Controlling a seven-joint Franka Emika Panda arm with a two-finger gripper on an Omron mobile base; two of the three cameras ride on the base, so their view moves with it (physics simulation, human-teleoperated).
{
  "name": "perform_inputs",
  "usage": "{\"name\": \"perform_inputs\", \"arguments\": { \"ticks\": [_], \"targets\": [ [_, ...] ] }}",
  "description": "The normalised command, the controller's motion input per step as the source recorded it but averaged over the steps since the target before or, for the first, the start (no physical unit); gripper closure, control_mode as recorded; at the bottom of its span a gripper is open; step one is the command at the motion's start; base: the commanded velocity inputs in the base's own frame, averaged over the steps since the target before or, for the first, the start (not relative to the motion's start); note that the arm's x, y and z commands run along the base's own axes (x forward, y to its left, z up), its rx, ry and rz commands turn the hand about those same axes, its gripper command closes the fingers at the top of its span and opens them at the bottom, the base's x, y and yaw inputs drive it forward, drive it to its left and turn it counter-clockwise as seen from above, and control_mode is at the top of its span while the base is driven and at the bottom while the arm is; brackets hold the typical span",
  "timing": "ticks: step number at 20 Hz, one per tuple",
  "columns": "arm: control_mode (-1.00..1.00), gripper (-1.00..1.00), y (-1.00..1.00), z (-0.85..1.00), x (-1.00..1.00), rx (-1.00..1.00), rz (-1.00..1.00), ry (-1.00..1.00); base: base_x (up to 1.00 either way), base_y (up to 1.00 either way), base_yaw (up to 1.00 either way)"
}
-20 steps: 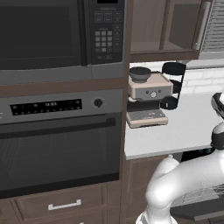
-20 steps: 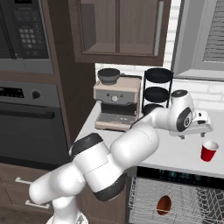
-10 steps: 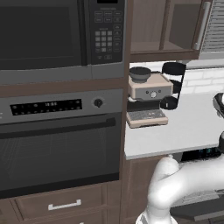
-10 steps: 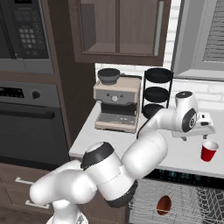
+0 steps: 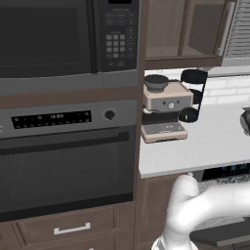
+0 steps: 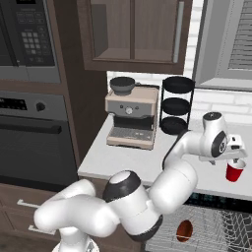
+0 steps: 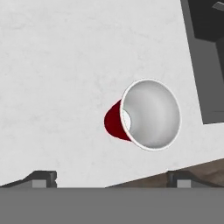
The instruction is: Pick up the cup and bowl from the counter, place them in the dishwasher, and close the dishwasher door.
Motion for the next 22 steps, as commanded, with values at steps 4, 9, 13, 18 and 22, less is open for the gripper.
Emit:
{"name": "perform_inputs", "arguments": {
  "ticks": [4, 9, 13, 18, 22],
  "targets": [
    [-1.0, -1.0, -0.02, -0.1, 0.3, 0.0, 0.0, 0.0, 0.0, 0.0, 0.0],
    [-1.0, -1.0, -0.05, -0.09, 0.26, 0.0, 0.0, 0.0, 0.0, 0.0, 0.0],
    [-1.0, -1.0, -0.23, -0.16, 0.11, 0.0, 0.0, 0.01, 0.0, 0.0, 0.0],
    [-1.0, -1.0, -0.26, -0.18, 0.07, 0.0, 0.0, 0.0, 0.0, 0.0, 0.0],
    [-1.0, -1.0, -0.2, -0.15, 0.24, 0.0, 0.0, 0.0, 0.0, 0.0, 0.0]
  ]
}}
